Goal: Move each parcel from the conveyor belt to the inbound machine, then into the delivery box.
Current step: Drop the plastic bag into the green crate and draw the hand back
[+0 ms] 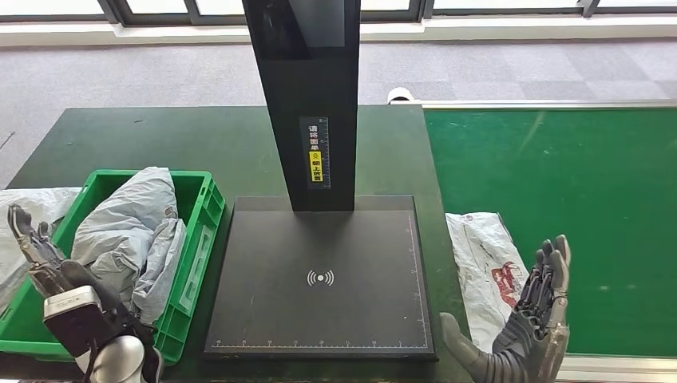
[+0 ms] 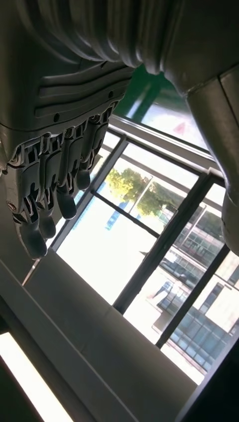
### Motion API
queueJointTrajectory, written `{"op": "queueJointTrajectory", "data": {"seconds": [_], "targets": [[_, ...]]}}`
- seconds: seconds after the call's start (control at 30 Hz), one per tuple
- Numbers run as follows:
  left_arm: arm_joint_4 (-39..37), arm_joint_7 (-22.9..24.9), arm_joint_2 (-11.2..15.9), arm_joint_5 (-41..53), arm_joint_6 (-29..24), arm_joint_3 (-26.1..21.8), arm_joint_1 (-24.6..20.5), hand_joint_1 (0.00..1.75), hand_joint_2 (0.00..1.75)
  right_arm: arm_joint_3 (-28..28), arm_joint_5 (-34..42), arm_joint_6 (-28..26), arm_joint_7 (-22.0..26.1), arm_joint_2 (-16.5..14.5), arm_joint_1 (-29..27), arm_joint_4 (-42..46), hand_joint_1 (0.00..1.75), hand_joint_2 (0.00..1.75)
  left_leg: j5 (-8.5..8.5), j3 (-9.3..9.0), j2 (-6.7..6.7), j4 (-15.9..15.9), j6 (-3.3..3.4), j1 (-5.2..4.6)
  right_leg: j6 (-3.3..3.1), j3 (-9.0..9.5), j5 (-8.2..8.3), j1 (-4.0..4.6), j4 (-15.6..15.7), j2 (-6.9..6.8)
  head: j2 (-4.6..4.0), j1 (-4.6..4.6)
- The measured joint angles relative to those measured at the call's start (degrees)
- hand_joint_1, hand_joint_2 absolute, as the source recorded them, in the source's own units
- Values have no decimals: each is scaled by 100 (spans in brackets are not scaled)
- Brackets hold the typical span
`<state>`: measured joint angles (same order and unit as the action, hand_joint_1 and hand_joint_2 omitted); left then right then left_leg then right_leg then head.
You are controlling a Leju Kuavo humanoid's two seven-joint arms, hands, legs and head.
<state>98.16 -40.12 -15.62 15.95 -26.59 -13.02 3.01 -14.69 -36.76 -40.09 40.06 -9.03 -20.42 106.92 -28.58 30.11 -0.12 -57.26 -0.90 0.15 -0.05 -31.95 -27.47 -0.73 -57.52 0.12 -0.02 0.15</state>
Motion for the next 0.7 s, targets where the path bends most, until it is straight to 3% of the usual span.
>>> {"op": "queueJointTrajectory", "data": {"seconds": [0.23,0.4,0.53,0.7], "targets": [[113,4,18,-581,1420,530,156,0,0,795,-46,25,-95,-263,-36,-106,0,175,-1,3,-1,-1,2,0,0,-1,0,-2,1,0,0,0],[3,90,60,11,2710,946,280,0,0,1878,-306,477,-653,-531,100,-509,0,175,-1,4,-4,-2,2,-1,2,-3,1,-5,3,-4,0,0],[-142,22,111,297,2818,1305,346,0,0,2994,-214,905,-360,-751,223,-864,0,175,-4,15,-6,-4,5,-1,4,-4,1,-8,3,-5,0,0],[-232,7,158,398,2816,1476,376,0,0,3619,-273,1003,-417,-913,274,-1080,0,175,-6,18,-5,-4,4,-1,3,-15,1,-6,2,-3,0,0]]}}
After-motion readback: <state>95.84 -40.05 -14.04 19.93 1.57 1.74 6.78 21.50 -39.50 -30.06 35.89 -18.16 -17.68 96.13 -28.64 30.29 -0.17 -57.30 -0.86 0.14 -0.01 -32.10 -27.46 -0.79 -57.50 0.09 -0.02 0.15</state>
